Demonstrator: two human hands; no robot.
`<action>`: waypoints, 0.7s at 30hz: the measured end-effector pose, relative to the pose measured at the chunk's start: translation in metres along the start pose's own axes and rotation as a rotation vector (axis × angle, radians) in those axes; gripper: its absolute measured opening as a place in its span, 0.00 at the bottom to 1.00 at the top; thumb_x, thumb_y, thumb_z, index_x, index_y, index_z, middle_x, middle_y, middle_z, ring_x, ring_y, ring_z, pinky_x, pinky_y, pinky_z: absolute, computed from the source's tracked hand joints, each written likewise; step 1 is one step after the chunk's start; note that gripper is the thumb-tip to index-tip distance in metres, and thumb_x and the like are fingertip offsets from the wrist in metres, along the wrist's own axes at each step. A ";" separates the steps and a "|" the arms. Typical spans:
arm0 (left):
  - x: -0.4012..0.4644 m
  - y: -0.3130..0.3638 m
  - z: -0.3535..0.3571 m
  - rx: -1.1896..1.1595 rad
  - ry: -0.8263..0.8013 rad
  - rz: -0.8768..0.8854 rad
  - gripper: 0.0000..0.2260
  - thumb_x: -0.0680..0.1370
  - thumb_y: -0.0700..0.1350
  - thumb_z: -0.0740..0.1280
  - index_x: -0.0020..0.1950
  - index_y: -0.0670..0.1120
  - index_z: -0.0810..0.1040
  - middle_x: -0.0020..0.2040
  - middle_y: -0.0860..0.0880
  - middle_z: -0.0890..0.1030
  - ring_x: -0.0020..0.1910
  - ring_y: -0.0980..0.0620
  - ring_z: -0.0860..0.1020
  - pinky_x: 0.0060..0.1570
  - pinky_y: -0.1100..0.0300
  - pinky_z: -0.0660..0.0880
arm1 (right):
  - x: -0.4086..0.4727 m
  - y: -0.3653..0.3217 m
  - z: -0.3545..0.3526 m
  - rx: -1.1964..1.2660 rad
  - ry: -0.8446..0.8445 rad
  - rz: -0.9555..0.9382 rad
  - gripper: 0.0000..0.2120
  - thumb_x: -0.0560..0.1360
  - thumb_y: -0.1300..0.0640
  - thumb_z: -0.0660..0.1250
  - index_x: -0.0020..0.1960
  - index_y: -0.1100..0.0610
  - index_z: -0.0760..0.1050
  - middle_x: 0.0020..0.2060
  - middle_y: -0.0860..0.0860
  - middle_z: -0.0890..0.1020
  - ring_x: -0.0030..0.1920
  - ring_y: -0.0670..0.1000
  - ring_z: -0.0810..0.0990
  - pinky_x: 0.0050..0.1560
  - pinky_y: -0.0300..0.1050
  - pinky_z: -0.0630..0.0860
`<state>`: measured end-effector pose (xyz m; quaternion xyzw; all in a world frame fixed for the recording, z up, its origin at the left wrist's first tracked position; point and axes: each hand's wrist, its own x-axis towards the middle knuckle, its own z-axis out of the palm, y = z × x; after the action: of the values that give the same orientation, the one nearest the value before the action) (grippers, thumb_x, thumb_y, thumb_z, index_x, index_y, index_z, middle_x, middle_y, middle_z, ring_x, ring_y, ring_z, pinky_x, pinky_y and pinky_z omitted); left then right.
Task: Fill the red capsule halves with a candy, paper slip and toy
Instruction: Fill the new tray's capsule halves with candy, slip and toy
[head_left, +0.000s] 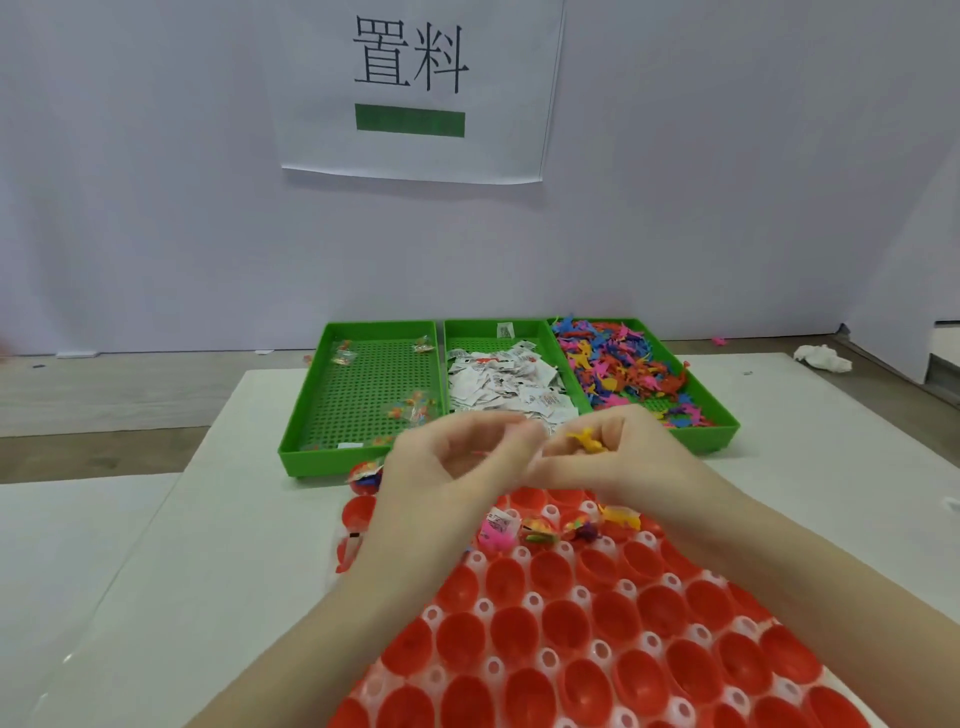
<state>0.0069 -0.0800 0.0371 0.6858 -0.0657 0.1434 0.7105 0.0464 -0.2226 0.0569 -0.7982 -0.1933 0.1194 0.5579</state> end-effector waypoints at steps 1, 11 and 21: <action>-0.004 -0.003 0.003 0.014 -0.002 0.001 0.02 0.70 0.44 0.71 0.39 0.49 0.83 0.34 0.53 0.84 0.34 0.59 0.81 0.37 0.68 0.77 | -0.006 0.003 0.000 0.002 0.017 0.003 0.10 0.66 0.59 0.75 0.31 0.64 0.78 0.22 0.46 0.70 0.25 0.43 0.66 0.28 0.30 0.63; -0.015 -0.013 0.012 0.022 -0.020 -0.052 0.09 0.71 0.35 0.70 0.42 0.49 0.76 0.32 0.47 0.83 0.31 0.56 0.80 0.33 0.68 0.75 | -0.054 0.009 -0.019 0.014 0.038 -0.062 0.17 0.69 0.46 0.56 0.54 0.43 0.77 0.26 0.47 0.70 0.29 0.42 0.71 0.45 0.32 0.71; -0.020 0.003 0.023 0.082 -0.196 0.030 0.10 0.70 0.36 0.71 0.38 0.52 0.82 0.33 0.53 0.83 0.32 0.59 0.80 0.33 0.69 0.74 | -0.067 -0.008 -0.031 0.002 0.191 -0.238 0.12 0.49 0.53 0.73 0.33 0.52 0.82 0.28 0.51 0.83 0.29 0.45 0.82 0.33 0.31 0.76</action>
<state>-0.0111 -0.1053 0.0353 0.7239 -0.1393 0.0887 0.6698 -0.0024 -0.2756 0.0730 -0.7767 -0.2323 -0.0239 0.5849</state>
